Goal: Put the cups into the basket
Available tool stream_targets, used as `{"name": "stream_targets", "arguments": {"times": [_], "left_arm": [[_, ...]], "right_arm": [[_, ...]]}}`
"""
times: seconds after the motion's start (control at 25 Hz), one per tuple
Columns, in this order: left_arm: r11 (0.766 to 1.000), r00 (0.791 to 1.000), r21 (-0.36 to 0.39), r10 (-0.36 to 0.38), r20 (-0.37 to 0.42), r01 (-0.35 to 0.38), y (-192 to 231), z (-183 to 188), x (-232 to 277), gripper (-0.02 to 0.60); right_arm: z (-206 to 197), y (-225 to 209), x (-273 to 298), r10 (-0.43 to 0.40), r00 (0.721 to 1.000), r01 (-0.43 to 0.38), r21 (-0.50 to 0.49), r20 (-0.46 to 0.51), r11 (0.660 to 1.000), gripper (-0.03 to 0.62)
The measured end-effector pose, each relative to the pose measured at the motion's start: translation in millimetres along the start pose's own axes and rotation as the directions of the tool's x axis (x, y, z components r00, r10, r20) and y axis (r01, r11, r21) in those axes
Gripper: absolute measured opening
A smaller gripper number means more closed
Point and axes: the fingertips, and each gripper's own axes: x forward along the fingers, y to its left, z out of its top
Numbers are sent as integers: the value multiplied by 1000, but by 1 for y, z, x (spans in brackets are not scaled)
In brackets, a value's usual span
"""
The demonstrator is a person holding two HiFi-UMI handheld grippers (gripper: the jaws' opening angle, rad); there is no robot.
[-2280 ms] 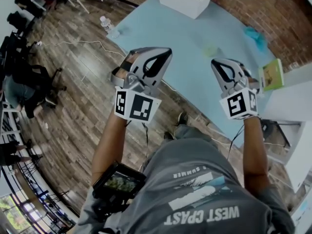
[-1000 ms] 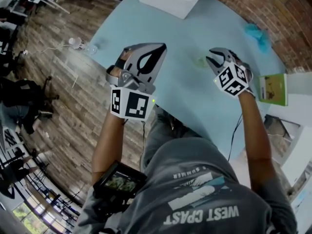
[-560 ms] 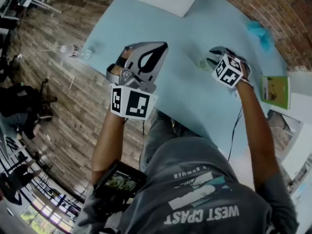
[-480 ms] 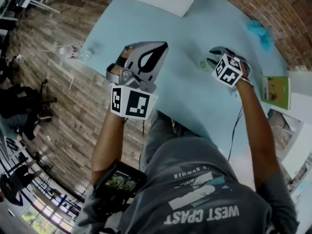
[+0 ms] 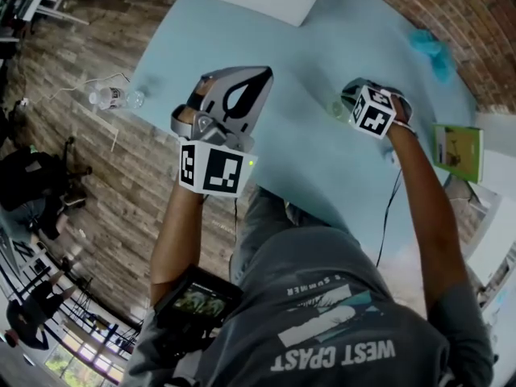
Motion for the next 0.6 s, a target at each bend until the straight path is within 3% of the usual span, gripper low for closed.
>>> {"name": "stream_targets", "arguments": {"times": [0.2, 0.6], "left_arm": [[1000, 1000, -13, 0, 8, 0, 9, -9, 1, 2], [999, 1000, -30, 21, 22, -20, 28, -17, 7, 0]], "right_arm": [[10, -3, -6, 5, 1000, -5, -8, -3, 1000, 32], [76, -47, -72, -120, 989, 129, -104, 83, 986, 31]]}}
